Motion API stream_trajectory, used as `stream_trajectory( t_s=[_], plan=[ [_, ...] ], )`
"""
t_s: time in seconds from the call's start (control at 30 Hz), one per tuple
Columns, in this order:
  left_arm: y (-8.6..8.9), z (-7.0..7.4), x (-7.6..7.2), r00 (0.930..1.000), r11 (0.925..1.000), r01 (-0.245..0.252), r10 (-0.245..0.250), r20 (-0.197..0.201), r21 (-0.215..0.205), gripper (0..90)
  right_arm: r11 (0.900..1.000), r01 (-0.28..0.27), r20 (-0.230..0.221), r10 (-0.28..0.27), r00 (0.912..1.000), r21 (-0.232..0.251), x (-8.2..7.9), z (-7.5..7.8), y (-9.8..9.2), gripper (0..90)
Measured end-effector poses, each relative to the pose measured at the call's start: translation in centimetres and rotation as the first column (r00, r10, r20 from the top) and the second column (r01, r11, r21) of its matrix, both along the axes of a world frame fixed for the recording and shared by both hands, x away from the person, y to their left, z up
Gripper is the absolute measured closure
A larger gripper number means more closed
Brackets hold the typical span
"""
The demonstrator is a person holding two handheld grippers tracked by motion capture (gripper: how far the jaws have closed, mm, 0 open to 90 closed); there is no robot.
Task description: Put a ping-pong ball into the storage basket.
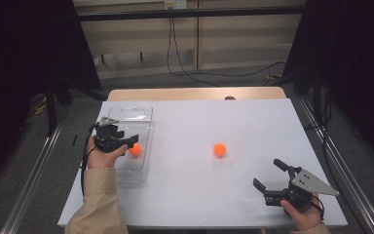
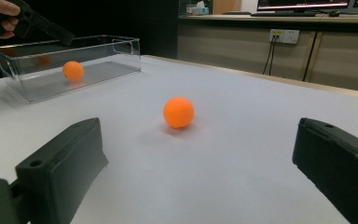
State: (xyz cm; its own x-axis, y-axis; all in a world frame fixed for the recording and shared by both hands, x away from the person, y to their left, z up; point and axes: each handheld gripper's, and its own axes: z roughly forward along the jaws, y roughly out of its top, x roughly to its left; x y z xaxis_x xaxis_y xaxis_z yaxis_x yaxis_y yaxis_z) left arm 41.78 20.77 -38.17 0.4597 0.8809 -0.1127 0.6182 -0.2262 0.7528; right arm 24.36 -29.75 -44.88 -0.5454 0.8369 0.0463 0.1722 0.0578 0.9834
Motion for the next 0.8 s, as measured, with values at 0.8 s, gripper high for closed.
stream_trajectory(
  t_s=[0.8],
  plan=[
    [-3.7,1.4,-0.8,0.995,0.995,0.098,-0.098,0.019,-0.019,20.4,1.0,-0.002,-0.003,0.002,1.0,-0.001,0.0,0.0,0.0,1.7]
  ],
)
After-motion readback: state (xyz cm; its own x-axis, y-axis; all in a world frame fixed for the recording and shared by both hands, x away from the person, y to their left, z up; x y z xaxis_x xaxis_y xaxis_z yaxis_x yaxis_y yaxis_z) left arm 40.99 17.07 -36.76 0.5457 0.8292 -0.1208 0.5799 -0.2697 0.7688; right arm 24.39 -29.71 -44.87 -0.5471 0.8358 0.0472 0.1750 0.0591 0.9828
